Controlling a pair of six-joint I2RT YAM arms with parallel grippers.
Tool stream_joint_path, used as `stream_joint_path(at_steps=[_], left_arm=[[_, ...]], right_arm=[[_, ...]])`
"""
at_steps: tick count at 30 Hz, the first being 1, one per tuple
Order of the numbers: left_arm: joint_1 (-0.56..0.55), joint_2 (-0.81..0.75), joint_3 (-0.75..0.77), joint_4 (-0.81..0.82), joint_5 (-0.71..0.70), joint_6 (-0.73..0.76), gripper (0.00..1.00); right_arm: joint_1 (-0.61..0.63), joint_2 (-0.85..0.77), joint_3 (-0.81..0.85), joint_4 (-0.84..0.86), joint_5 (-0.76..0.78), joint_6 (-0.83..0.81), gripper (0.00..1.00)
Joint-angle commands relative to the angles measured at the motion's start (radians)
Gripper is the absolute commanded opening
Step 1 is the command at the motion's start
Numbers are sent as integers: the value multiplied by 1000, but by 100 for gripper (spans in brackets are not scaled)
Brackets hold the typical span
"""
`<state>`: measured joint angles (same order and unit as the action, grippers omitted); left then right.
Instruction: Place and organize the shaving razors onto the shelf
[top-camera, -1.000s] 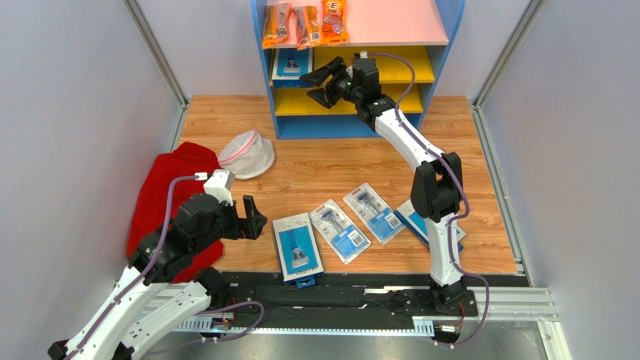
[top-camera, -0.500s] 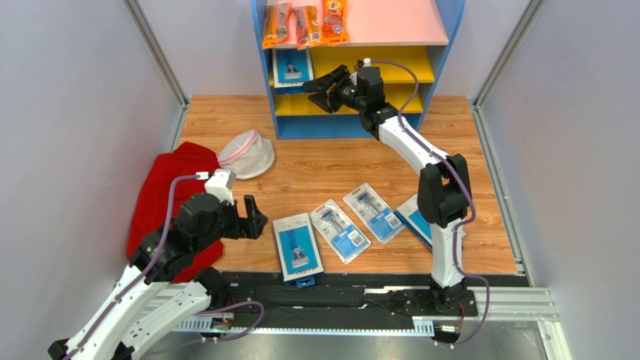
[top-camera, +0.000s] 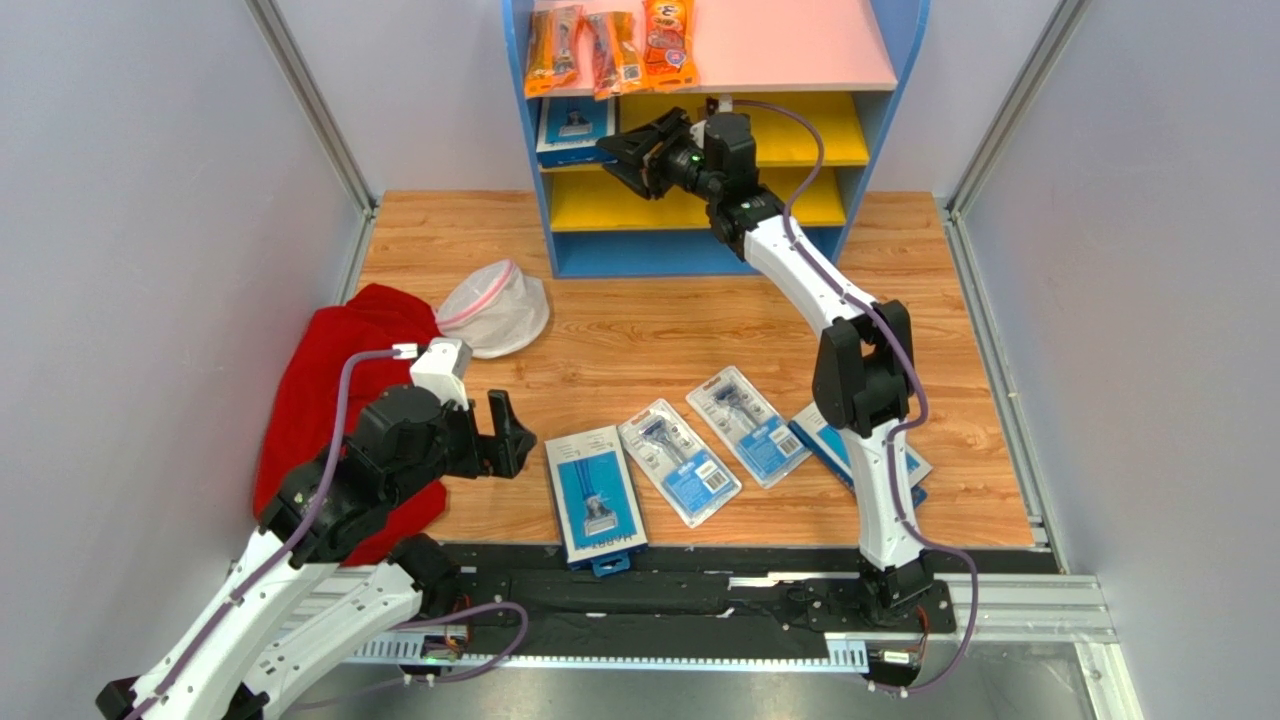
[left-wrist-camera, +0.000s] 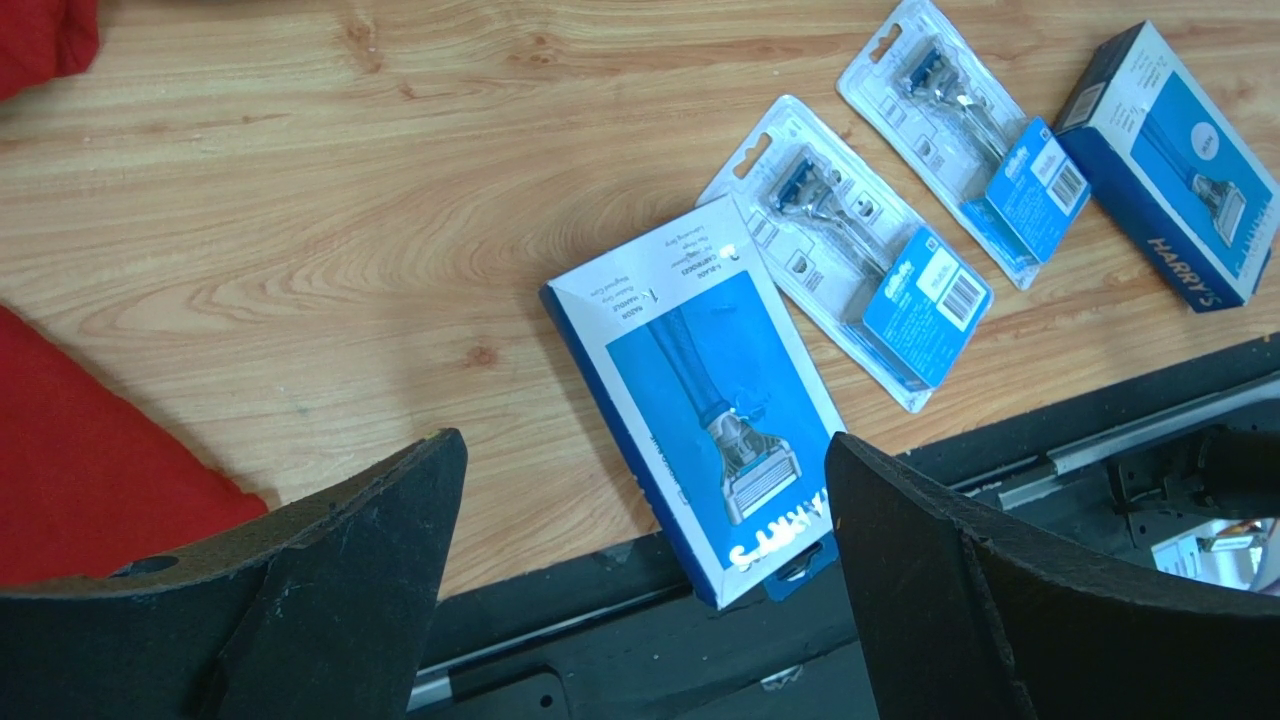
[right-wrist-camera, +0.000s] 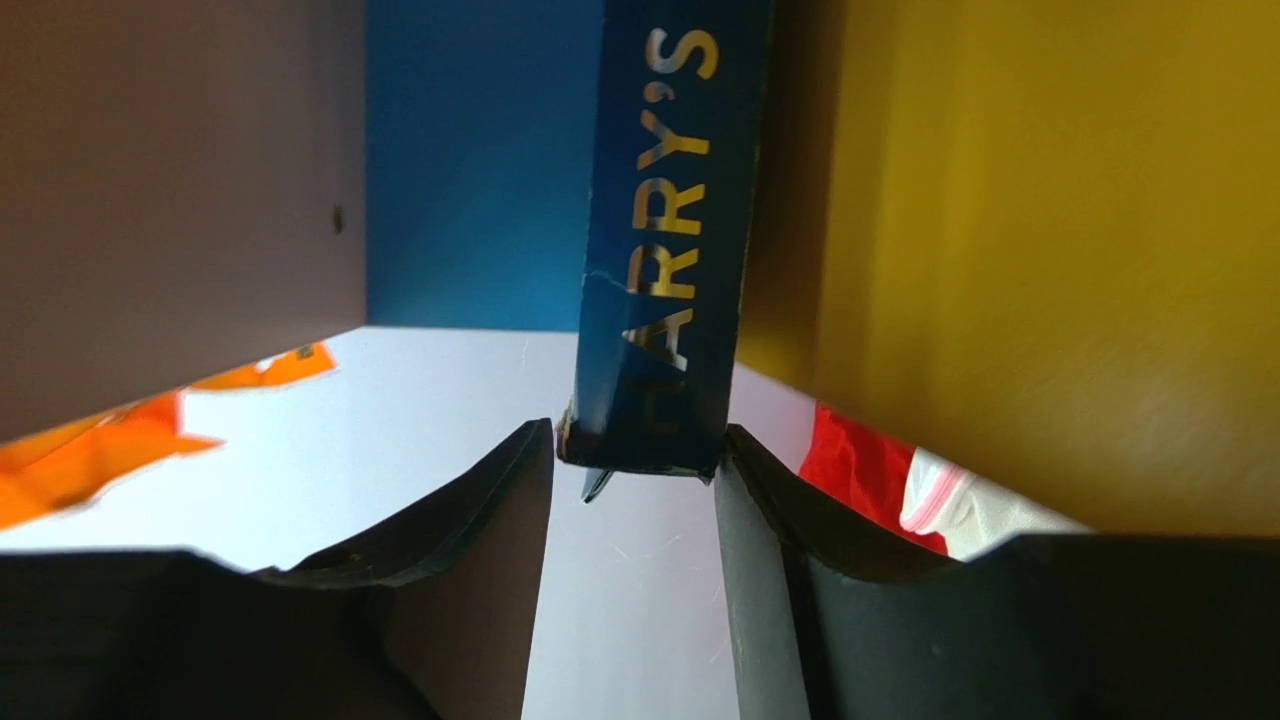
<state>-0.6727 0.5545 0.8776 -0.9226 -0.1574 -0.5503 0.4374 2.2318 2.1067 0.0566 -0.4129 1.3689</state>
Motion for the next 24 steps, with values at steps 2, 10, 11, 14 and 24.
stream_joint_path(at_steps=[2,10,11,14,24], left_arm=[[2,1,-8,34,16,23,98],[2,2,-9,41,22,27,98],[2,2,-9,41,24,27,98],[2,2,-9,41,24,27,98],[2,2,-9,42,29,27,98]], right_arm=[[0,58,70,-12,-12,39,47],[4,-10,-40,61,-41,13,61],[4,-20,-62,78,-38,16,66],[3,-32,-73,49,-32,3,72],[4,-98,-114,-37,-17,-74,81]])
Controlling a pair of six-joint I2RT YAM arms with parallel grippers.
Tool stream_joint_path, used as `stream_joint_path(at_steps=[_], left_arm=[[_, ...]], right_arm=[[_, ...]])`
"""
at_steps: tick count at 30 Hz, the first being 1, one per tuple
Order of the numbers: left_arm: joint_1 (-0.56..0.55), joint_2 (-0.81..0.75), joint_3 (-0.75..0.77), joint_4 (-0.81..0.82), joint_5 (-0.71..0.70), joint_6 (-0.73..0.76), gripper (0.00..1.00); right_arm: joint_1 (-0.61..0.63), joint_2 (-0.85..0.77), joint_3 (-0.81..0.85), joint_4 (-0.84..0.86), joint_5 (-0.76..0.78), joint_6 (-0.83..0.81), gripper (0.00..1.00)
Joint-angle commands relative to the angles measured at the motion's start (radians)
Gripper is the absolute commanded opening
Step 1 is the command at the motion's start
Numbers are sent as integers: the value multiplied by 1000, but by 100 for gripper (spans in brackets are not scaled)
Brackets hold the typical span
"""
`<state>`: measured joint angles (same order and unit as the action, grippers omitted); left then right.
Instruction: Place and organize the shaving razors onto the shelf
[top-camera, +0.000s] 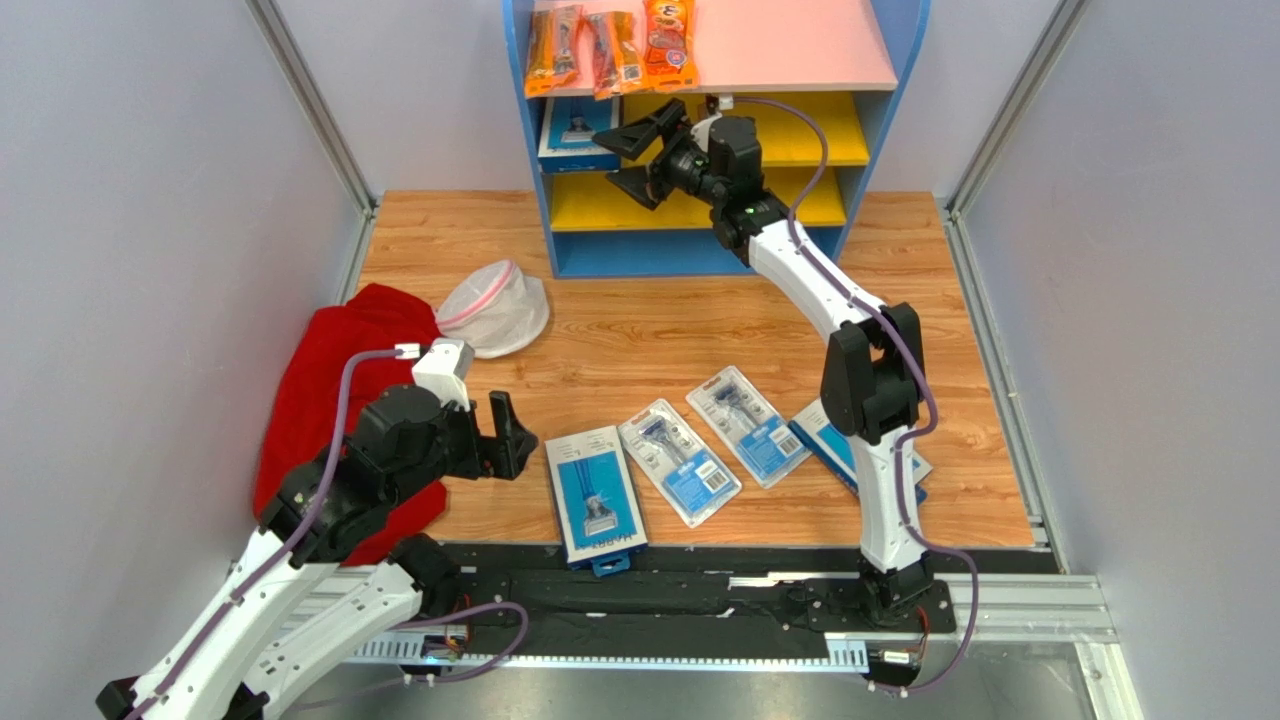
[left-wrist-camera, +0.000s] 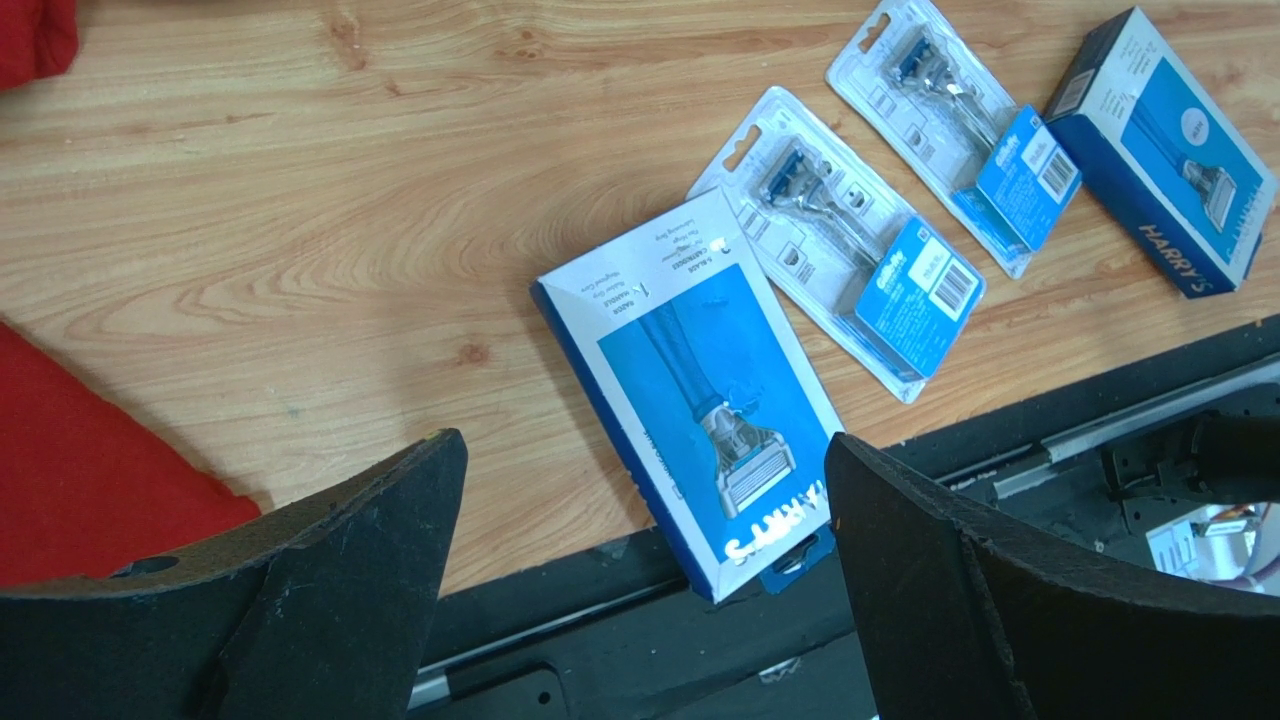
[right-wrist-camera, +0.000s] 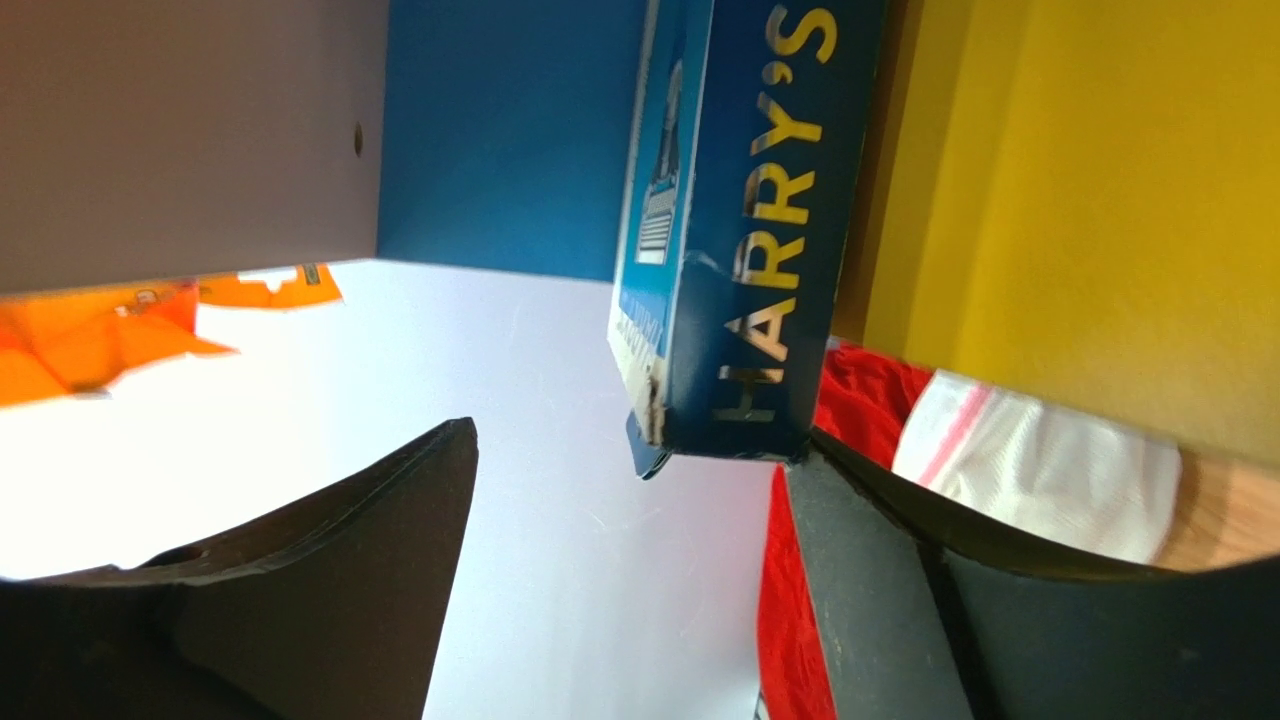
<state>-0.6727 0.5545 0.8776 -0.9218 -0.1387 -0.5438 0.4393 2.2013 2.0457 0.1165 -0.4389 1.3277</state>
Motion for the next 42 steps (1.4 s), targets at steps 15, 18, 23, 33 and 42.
stream_joint_path(at_steps=[15,18,23,33,42], left_arm=[[1,2,-9,43,11,22,98],[-1,1,-11,43,13,22,98],[1,4,-11,43,13,24,98],[2,25,-12,41,14,21,98],[1,120,-2,32,-6,7,99]], right_arm=[[4,-172,-226,20,-7,-55,87],[3,-201,-262,61,-21,-58,87],[3,-248,-344,167,-49,-32,87],[7,-541,-690,161,-72,-137,87],[7,-961,-985,-196,8,-430,87]])
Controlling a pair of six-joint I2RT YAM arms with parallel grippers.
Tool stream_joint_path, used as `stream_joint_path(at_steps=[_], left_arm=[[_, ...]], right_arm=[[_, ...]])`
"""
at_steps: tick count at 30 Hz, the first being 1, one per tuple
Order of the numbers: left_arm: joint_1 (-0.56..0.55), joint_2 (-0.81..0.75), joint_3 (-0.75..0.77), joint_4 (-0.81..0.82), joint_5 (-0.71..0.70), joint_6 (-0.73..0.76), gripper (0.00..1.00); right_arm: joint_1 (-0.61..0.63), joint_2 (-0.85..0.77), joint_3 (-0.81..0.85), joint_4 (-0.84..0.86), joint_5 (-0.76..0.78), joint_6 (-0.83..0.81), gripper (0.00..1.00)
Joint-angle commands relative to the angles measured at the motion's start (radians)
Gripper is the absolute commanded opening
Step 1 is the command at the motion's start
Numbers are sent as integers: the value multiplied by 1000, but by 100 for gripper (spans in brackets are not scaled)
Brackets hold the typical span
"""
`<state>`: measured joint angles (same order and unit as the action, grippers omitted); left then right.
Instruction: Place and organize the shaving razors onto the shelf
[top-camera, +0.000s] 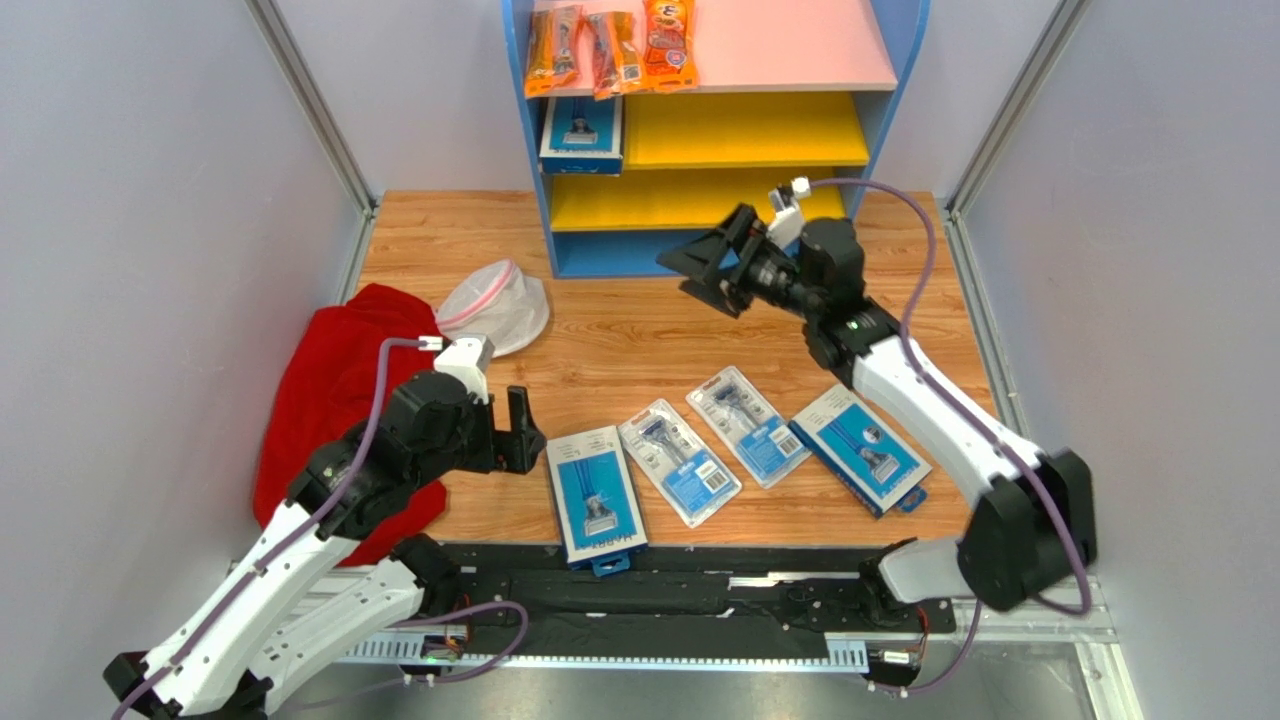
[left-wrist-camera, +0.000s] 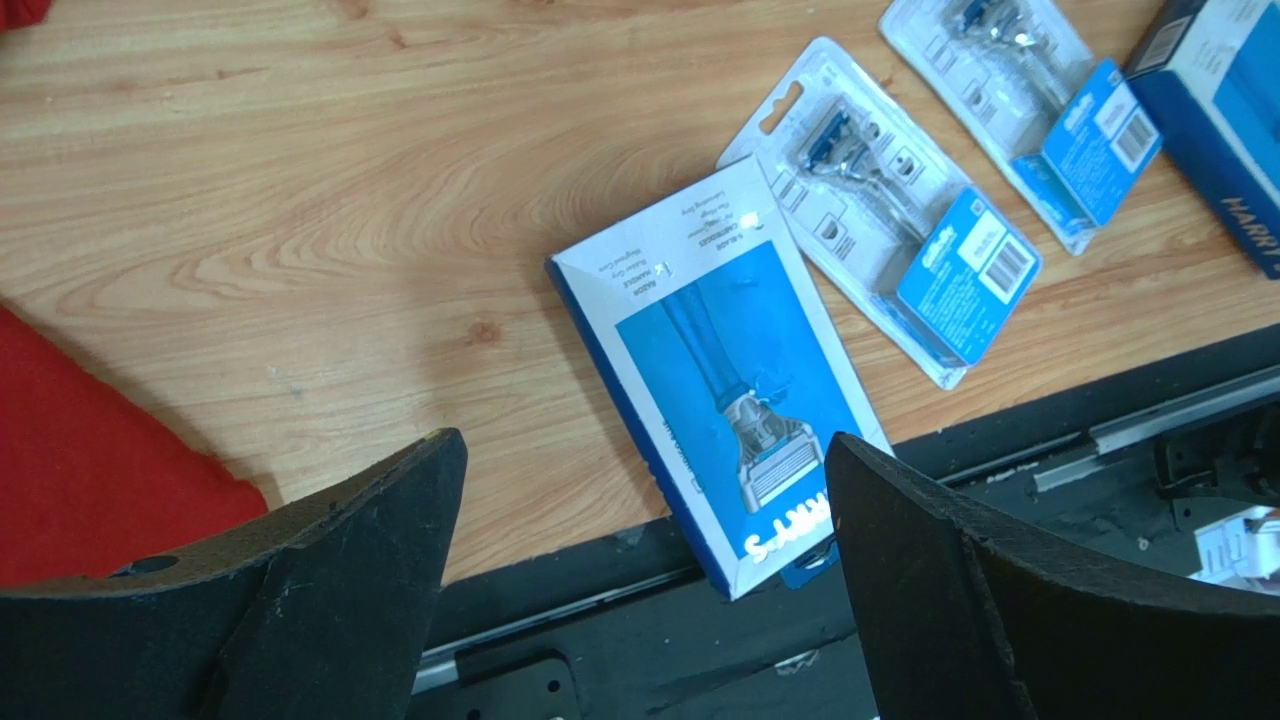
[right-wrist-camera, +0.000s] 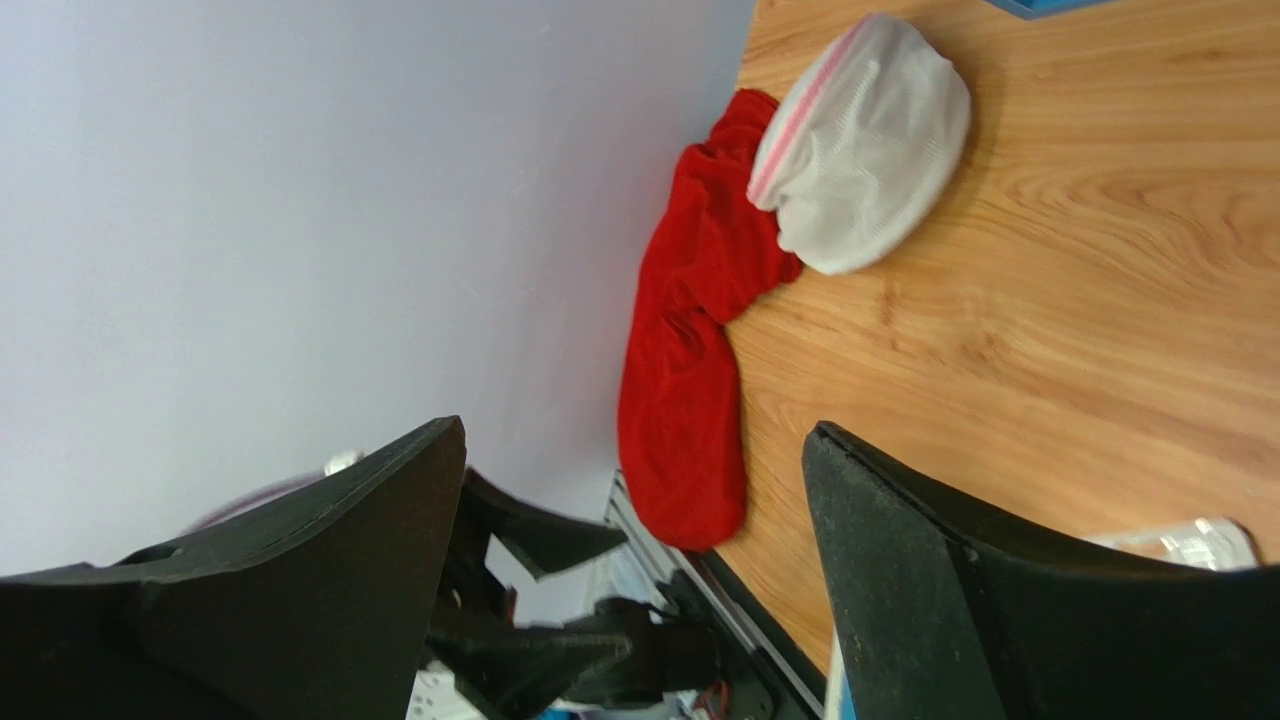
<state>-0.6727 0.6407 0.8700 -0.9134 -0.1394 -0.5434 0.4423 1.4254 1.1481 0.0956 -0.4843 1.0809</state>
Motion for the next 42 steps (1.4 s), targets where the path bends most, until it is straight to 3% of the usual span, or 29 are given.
stream_joint_path(at_steps=[1,4,8,12,17,24,35,42], left_arm=[[2,39,7,24,-8,3,99],[2,63,-9,40,12,-27,99],[1,103,-196,183,179,-150,99],[1,116,-377,371,262,-295,98],[2,56,-505,436,239,-340,98],[2,56,-574,547,276,-362,98],[2,97,-569,577,274,-348,98],[2,103,-572,591,284,-343,99]], right_arm=[[3,-222,-149,-232,62,-197,87],[10,-354,-255,-321,75,-240,87],[35,-462,-480,-355,44,-251,86],[151,-494,-618,-283,30,-214,86],[301,-470,-747,-108,84,-93,86],[415,-283,-805,180,107,-6,86],[539,123,-719,427,135,65,84],[578,234,-703,523,133,117,84]])
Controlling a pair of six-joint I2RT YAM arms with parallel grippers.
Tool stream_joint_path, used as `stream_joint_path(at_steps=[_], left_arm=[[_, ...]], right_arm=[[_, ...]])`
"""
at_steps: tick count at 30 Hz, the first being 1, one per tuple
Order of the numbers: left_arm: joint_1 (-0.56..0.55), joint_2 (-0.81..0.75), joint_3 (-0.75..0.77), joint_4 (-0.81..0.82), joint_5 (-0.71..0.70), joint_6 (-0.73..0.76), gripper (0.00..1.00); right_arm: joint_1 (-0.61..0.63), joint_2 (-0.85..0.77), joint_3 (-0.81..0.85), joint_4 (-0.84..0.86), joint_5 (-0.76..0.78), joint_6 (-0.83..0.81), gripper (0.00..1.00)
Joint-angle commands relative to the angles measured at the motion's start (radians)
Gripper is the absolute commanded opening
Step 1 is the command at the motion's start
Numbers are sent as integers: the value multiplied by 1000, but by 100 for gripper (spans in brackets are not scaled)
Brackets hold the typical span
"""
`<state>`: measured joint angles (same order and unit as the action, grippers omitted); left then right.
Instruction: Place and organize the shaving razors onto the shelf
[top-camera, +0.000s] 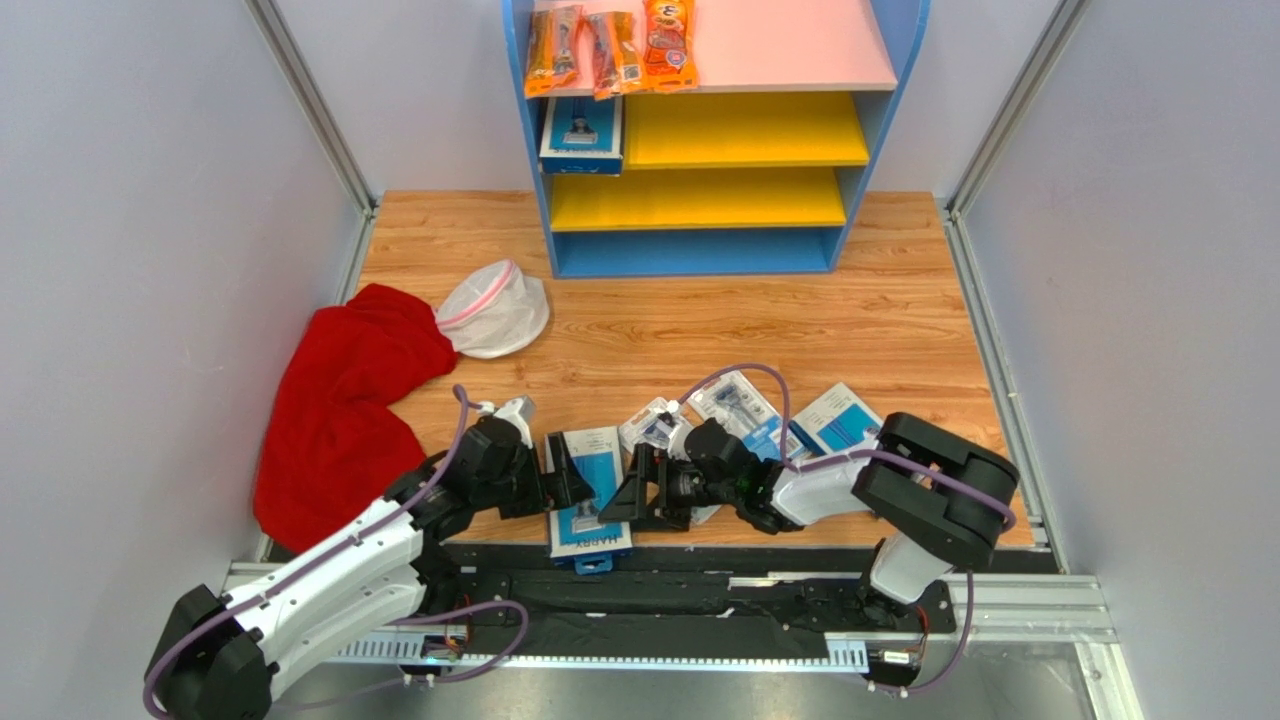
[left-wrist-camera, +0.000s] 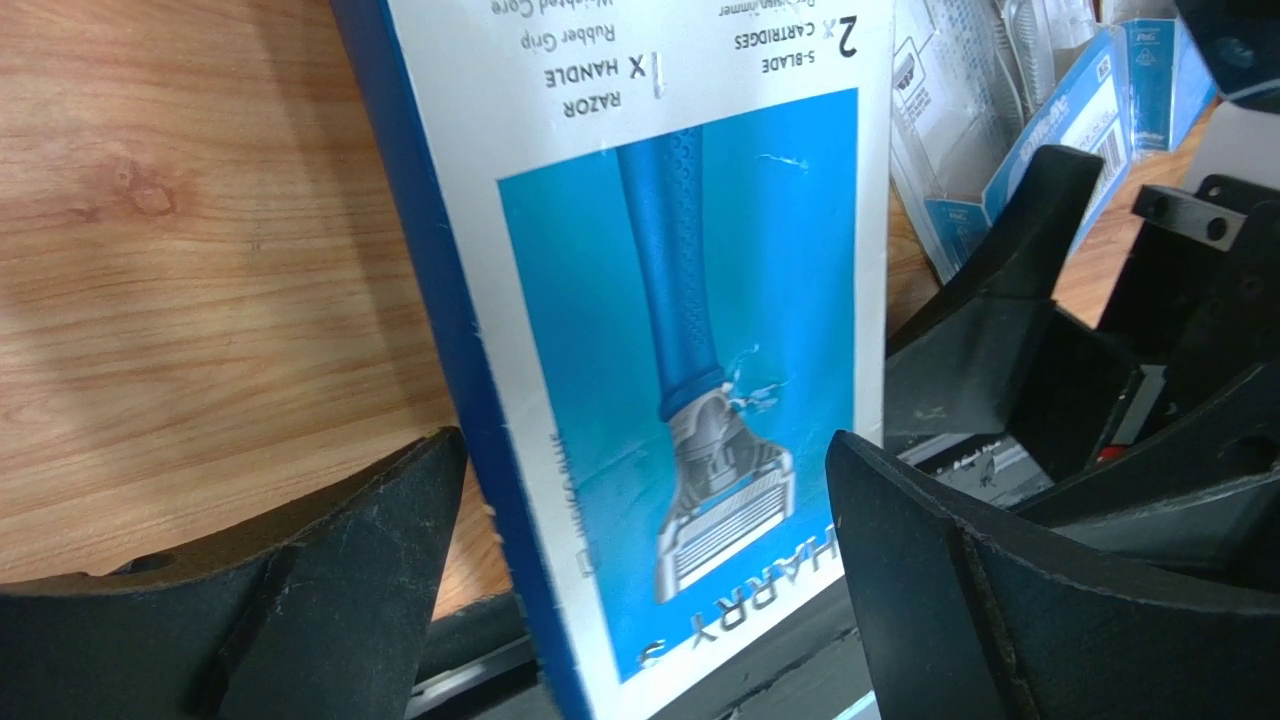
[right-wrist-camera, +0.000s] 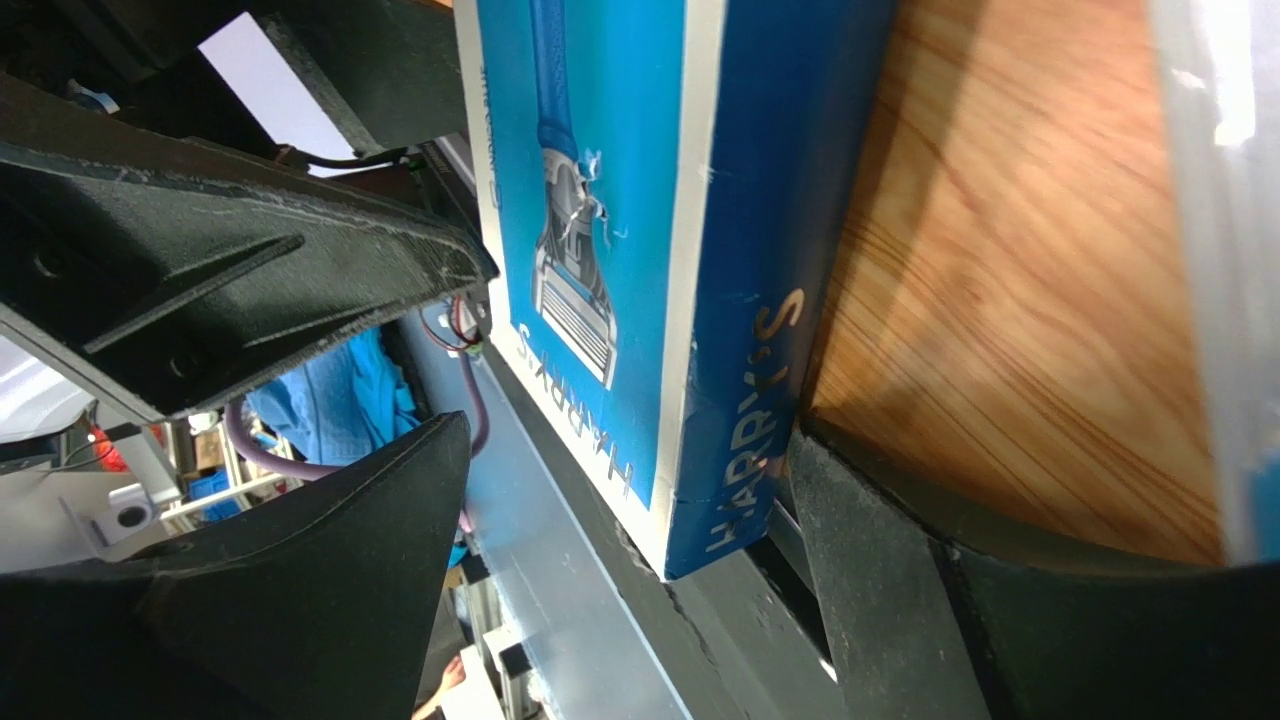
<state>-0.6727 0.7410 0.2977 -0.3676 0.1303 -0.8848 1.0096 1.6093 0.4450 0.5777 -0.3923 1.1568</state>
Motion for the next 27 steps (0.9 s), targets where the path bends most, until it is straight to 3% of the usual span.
stream_joint_path(at_steps=[1,12,17,23,27], left_arm=[[2,8,-3,50,22,0,99],[2,92,0,209,184,-3,95],[1,40,-14,230,261,-52,90],[1,-144,-5,78,204,-60,90],[1,-212,-3,24,177,-51,92]], right_arm=[[12,55,-2,45,44,43,84],[26,81,-16,103,109,92,83],[69,87,9,103,112,115,79],[99,69,14,71,136,139,65],[99,21,-25,82,159,152,47]])
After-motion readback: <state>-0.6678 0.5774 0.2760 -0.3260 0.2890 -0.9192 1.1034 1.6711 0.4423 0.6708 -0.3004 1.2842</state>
